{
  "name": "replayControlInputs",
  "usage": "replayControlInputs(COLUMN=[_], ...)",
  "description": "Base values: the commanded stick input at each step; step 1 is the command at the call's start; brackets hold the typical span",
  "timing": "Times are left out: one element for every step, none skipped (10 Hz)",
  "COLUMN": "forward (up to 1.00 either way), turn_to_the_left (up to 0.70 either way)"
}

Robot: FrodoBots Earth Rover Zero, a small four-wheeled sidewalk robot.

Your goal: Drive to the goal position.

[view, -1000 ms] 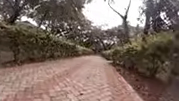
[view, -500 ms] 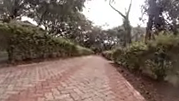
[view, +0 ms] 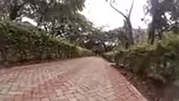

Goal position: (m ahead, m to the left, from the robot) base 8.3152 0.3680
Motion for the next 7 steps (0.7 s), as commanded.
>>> replayControlInputs(forward=[0.7, 0.7, 0.7, 0.7, 0.7, 0.7, 0.7], turn_to_the_left=[0.0, 0.0, 0.0, 0.0, 0.0, 0.0, 0.0])
